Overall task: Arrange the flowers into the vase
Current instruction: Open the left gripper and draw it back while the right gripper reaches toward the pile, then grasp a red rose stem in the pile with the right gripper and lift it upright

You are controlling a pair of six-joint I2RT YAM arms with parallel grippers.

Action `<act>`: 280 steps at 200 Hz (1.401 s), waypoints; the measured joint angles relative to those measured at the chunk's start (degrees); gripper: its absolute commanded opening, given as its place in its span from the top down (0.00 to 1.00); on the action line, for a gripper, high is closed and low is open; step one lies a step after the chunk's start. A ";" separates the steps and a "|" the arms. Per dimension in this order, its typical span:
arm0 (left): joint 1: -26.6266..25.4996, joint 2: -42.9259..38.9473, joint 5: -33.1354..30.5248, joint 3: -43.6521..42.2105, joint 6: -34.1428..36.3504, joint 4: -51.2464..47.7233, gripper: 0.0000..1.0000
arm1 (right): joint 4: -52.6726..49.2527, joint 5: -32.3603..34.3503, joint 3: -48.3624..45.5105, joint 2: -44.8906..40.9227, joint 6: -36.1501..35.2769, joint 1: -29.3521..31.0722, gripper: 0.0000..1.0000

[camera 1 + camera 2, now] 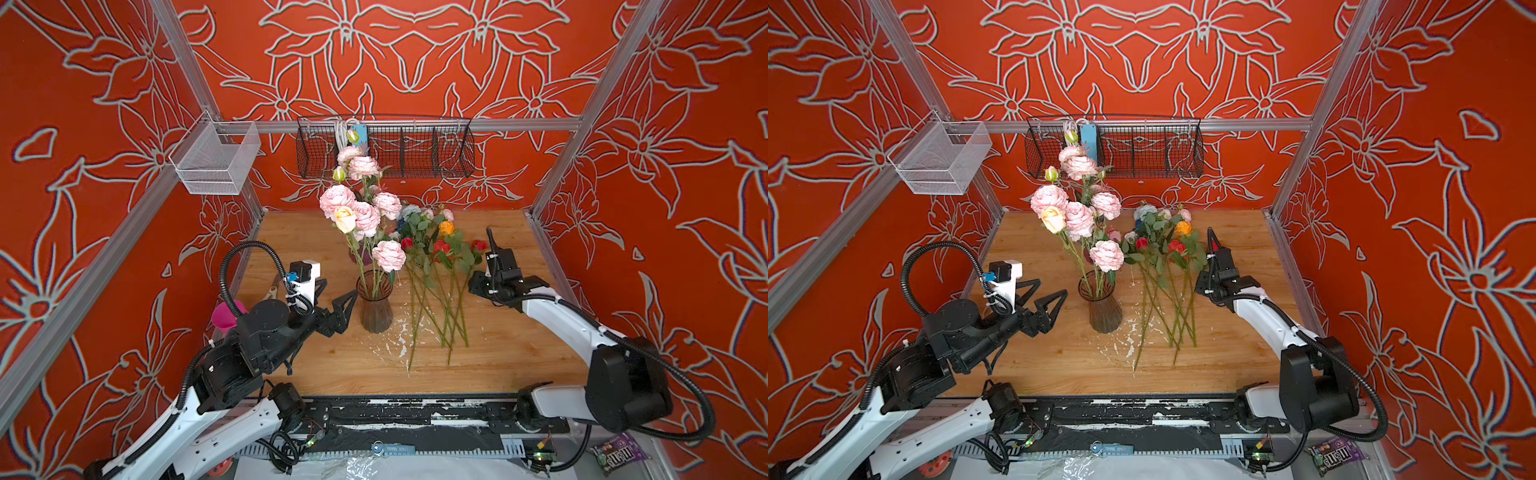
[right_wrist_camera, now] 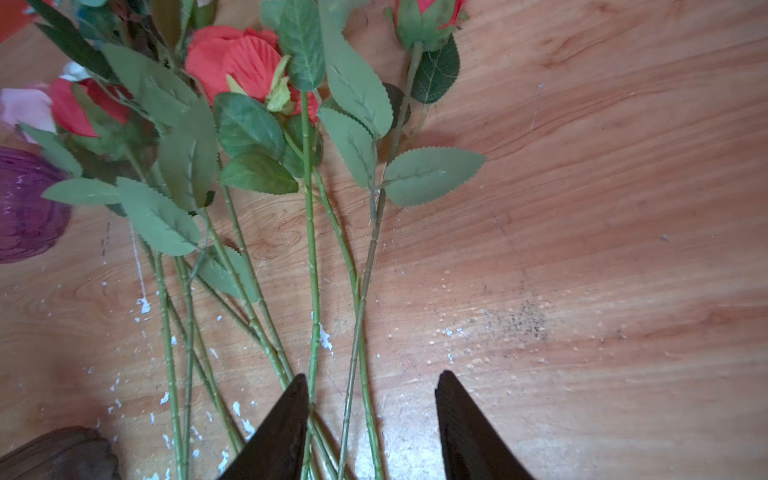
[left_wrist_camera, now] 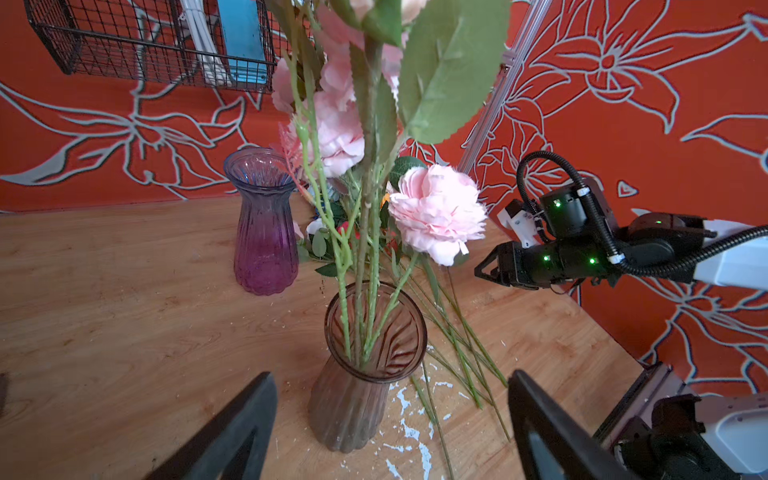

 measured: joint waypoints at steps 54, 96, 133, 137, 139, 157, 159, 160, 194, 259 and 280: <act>0.00 -16.94 -5.75 -7.74 -7.19 -2.10 0.13 | 0.35 -4.44 7.50 14.08 0.61 -2.49 0.62; 0.00 -17.97 -7.15 -11.19 -10.34 -6.23 0.12 | 1.22 -7.54 8.81 17.57 1.20 -3.43 0.65; 0.00 -16.96 -6.97 -11.08 -10.67 -6.43 0.11 | 2.36 -7.96 10.25 22.56 2.62 -3.43 0.86; 0.00 -16.79 -6.99 -10.93 -10.64 -6.45 0.11 | 2.51 -8.02 10.12 22.67 2.78 -3.43 0.88; 0.00 -16.63 -7.02 -10.82 -10.64 -6.47 0.11 | 2.56 -8.02 10.01 22.73 2.86 -3.43 0.89; 0.00 -15.56 -8.13 -9.14 -9.81 -6.45 0.11 | 2.82 -8.22 9.27 22.45 3.32 -3.43 0.95; 0.00 -15.50 -8.28 -8.98 -9.77 -6.43 0.11 | 2.82 -8.26 9.22 22.36 3.23 -3.43 0.96; 0.00 -15.43 -8.55 -8.79 -9.73 -6.43 0.11 | 2.82 -8.28 9.20 22.29 3.10 -3.43 0.96; 0.00 -14.62 -13.22 -5.35 -8.28 -5.60 0.09 | 3.04 -8.96 7.96 17.88 2.80 -3.43 1.00; 0.00 -6.34 -20.68 0.11 -3.43 2.86 0.06 | 4.11 -10.60 6.36 1.31 2.29 -3.43 1.00; 0.00 -2.56 -21.73 2.45 -2.01 6.99 0.06 | 4.28 -11.13 5.20 -3.87 2.08 -3.43 1.00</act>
